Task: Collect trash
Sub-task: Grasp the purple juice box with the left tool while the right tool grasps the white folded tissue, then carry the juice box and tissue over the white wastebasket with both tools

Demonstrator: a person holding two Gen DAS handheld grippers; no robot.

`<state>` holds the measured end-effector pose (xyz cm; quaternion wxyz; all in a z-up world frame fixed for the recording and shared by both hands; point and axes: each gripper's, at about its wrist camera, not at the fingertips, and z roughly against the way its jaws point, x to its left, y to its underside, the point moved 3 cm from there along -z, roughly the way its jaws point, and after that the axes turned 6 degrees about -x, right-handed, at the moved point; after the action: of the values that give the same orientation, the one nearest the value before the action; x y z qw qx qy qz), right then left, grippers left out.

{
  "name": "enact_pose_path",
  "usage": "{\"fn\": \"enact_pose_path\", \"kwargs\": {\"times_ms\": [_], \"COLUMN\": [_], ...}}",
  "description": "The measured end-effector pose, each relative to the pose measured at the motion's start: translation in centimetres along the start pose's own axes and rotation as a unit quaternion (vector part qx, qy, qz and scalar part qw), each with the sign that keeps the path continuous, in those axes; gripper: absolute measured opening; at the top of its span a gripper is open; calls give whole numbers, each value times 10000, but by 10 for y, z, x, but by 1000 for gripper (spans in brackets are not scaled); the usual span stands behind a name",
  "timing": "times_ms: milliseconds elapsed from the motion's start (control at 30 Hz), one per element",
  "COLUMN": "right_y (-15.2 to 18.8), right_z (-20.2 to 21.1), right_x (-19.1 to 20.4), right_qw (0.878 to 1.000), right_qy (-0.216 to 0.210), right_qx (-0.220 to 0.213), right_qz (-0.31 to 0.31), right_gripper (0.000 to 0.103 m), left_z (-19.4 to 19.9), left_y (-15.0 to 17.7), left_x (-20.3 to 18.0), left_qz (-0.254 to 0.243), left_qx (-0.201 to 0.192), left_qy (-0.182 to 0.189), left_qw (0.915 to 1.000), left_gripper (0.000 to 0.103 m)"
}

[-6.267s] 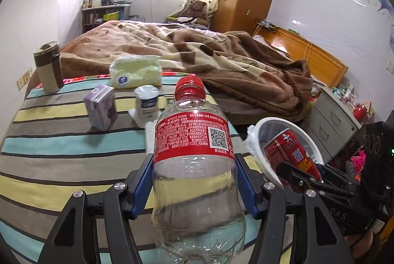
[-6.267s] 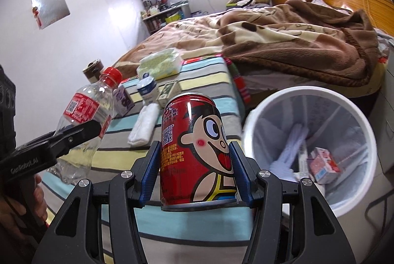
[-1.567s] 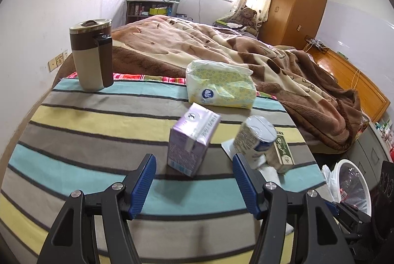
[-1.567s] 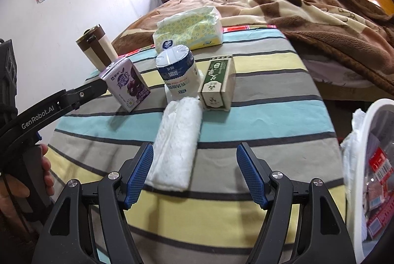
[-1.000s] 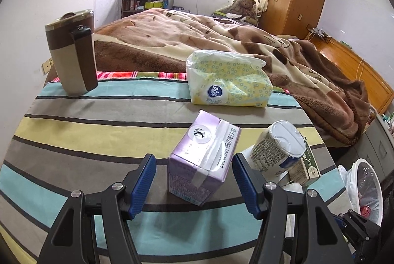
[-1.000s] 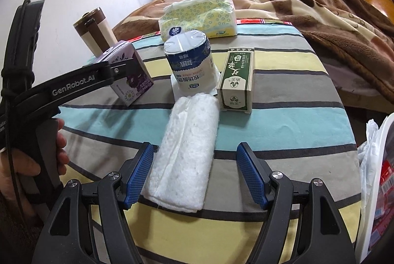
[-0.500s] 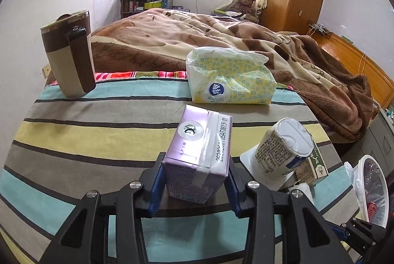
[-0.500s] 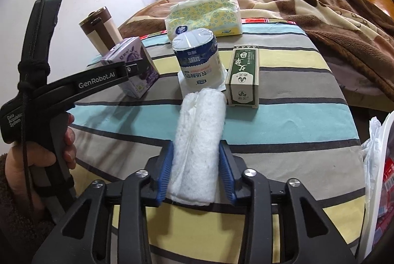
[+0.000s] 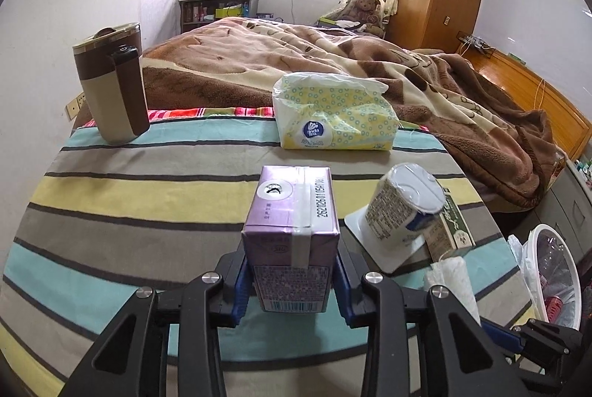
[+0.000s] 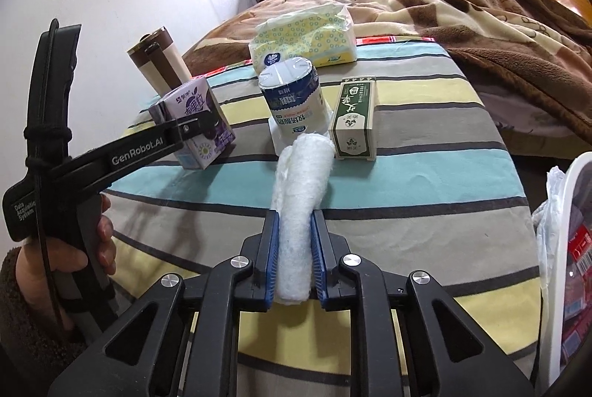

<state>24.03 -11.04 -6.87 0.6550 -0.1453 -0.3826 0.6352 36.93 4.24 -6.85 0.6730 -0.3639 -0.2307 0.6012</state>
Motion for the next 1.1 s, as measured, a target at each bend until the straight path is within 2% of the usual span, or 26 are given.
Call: {"fn": "enact_pose_path", "kwargs": {"times_ms": [500,1100], "right_y": [6,13], "right_z": [42,99], "right_x": [-7,-37], "right_qw": [9992,9956], "right_qy": [29,187], "right_qx": [-388,-889], "right_qz": [-73,-238], "right_gripper": [17,17], "left_z": [54,129], "left_y": [15,32], "left_x": [-25,-88], "left_qz": [-65,-327], "left_qx": [-206,-544], "left_qy": [196,603], "left_qw": [9996,9962], "left_gripper": [38,38]}}
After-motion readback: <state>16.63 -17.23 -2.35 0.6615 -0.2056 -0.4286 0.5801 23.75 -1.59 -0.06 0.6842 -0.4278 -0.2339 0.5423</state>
